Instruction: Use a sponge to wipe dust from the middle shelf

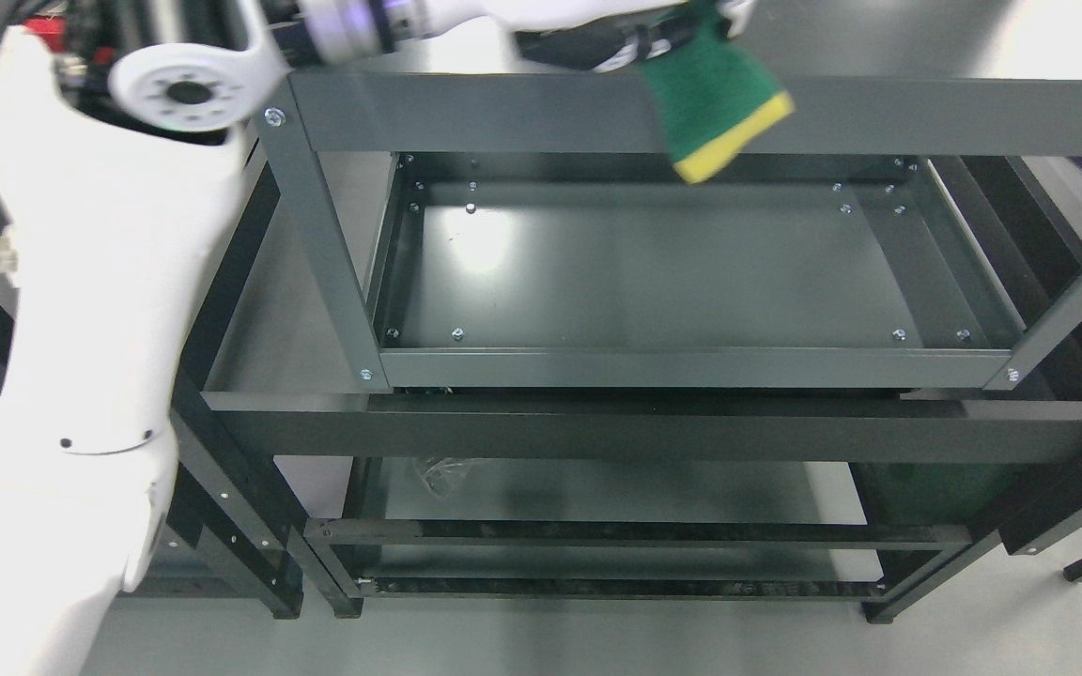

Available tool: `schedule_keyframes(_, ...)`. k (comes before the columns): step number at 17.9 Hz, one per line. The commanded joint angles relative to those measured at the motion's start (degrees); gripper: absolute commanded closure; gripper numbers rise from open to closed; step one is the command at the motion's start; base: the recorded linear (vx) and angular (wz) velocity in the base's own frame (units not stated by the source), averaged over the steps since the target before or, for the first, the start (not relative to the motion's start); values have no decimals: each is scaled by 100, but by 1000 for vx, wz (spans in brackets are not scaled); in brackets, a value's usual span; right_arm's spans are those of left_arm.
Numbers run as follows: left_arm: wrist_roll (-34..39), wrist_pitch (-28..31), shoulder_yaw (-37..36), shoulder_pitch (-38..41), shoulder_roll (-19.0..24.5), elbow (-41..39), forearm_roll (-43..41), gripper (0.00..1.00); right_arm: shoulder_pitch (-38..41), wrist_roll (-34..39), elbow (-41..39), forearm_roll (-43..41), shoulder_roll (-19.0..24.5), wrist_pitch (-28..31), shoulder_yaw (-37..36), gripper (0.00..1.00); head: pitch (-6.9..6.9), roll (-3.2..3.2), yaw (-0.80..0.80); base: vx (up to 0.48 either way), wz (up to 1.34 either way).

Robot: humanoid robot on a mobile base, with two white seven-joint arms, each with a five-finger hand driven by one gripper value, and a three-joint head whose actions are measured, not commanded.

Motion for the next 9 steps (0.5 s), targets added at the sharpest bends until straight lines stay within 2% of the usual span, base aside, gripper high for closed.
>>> schedule_keyframes(1,888,901,-2517,-314,-771,504,72,99,0,0,-100,0,-100,4,-1,0,0,0,0,0,0)
schedule_keyframes(5,1584,1824,-3617,-332,-771,557,538,99,0,0,-100,0,-100,4,-1,0,0,0,0,0,0)
schedule_keyframes(9,1875,2213,-3927,-332,-771,592,653,99,0,0,-100,0,-100,4,8,0,0,0,0,0,0)
